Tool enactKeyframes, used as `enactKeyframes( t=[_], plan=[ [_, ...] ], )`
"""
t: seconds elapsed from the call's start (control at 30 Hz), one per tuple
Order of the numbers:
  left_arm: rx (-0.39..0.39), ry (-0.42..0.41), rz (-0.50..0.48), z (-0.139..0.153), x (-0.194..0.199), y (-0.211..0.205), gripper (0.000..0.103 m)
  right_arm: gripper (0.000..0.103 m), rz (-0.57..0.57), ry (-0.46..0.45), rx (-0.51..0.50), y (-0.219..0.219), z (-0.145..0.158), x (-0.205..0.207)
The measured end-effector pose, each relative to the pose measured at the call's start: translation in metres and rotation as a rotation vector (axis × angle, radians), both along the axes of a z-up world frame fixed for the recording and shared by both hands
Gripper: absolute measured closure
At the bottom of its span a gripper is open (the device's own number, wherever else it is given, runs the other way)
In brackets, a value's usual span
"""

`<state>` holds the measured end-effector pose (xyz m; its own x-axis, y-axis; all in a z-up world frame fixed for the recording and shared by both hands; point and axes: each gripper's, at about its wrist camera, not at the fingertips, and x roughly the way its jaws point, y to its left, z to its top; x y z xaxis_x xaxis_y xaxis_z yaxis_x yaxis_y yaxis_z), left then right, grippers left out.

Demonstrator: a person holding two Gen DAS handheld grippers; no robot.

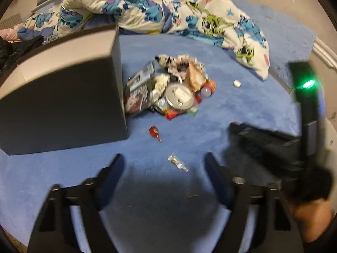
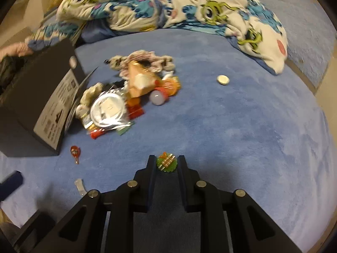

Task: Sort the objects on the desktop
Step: 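Grasp the clear vial with the left tool while the right tool grasps the striped round item, then carry the vial and striped item over the shoebox with both tools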

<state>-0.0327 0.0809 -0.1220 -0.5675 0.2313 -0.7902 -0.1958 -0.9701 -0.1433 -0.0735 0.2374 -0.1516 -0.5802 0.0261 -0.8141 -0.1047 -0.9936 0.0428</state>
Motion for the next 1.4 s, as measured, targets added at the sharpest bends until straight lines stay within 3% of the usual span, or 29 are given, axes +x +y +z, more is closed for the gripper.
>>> enactKeyframes(
  t=[0.07,0.2,0.43,0.53,0.57,0.6,0.93,1.13,1.4],
  plan=[
    [0.008,-0.033,-0.014,-0.012,-0.006,0.003,0.051,0.083,-0.008,0.012,-0.006,0.007,0.004,0.002],
    [-0.009,-0.068,-0.028,-0.031,-0.014,0.01,0.05,0.083,0.004,0.039,-0.023,0.013,0.014,0.005],
    [-0.098,0.014,-0.064,-0.043,-0.012,0.024,0.05,0.083,0.014,0.034,-0.05,0.019,0.011,0.007],
    [-0.094,0.037,-0.061,-0.04,-0.008,0.022,0.071,0.083,0.006,0.043,-0.068,0.023,0.013,0.008],
    [-0.088,0.042,-0.049,-0.039,-0.008,0.019,0.088,0.083,0.005,0.046,-0.077,0.024,0.014,0.009],
    [-0.073,0.039,-0.041,-0.039,-0.008,0.015,0.094,0.083,0.001,0.049,-0.084,0.025,0.016,0.01],
    [-0.015,0.045,-0.067,-0.021,0.002,0.005,0.094,0.083,0.001,0.086,-0.097,0.028,0.032,0.016],
    [0.032,0.046,-0.036,-0.009,0.004,-0.01,0.094,0.083,-0.003,0.097,-0.115,0.031,0.037,0.018],
    [0.007,0.105,-0.031,0.044,0.011,-0.03,0.094,0.083,0.036,0.127,-0.117,0.018,0.058,0.016]
  ],
)
